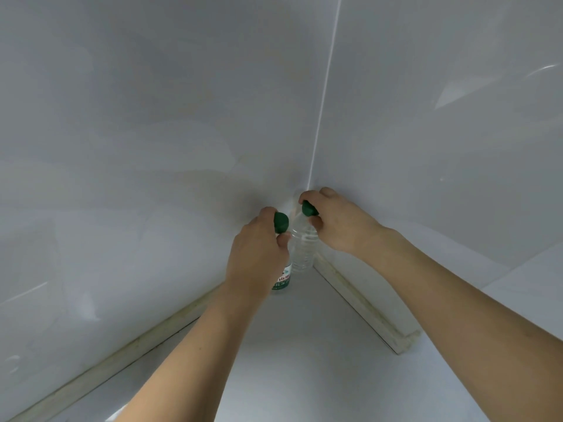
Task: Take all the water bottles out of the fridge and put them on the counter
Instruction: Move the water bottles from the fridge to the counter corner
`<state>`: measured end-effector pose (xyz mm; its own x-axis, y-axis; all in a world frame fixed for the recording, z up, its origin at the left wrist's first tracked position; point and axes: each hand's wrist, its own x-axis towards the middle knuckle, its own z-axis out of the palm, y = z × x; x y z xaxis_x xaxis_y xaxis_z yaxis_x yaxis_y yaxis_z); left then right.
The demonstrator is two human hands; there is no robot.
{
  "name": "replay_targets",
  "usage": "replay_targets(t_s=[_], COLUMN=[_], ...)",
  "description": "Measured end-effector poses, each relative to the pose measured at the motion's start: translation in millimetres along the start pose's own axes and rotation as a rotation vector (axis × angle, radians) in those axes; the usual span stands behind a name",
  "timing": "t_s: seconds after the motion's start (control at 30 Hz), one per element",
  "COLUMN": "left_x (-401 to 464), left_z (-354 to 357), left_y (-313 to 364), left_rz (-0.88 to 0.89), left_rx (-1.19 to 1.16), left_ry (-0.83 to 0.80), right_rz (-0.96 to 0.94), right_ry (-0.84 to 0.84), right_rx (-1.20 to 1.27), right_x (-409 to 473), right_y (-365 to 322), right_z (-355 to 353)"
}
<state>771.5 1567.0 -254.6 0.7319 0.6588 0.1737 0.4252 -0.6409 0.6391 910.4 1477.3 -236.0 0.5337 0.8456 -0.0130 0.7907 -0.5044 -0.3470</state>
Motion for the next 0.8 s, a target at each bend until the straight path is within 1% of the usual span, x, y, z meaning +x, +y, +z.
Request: replay_targets(t_s=[0.2,0.4,0.47,0.53,0.6,0.7,0.8], left_x=[-1.5,-6.3,-6.8,-7.1,-12.0,-27.2,-51.1], left_z=[1.5,1.2,-1.6,-6.3,-13.3,-22.7,-32.8], left_y=[0.0,3.6,6.6,8.7,10.9,16.0,25.9], left_rz=[-0.023,-0.061,-0.053,-0.024,0.026,0.113,0.238], left_rx=[-0.02,-0.014,0.006,0.041,0.097,0.199,0.315], left_ry=[-0.014,-0.031,-0.063,-0.085,-0.071,-0.018,-0.048], right_rz=[0.03,0.086,0.107,0.135,0.161,0.196,0.255], right_ry=[0.053,-0.004,0.018,0.071,0.115,0.134,0.146], right_rx=[0.153,0.206,0.235,0.248,0.241,0.226,0.192], right_x=[-6.6,-22.8,-36.7,-50.9,-67.7,-99.0,-139.2], right_y=[3.4,-7.3,-12.6,-16.5,-19.7,-23.4,-25.3], right_z=[12.7,12.1,7.5,1.3,-5.6,-15.3,-22.6])
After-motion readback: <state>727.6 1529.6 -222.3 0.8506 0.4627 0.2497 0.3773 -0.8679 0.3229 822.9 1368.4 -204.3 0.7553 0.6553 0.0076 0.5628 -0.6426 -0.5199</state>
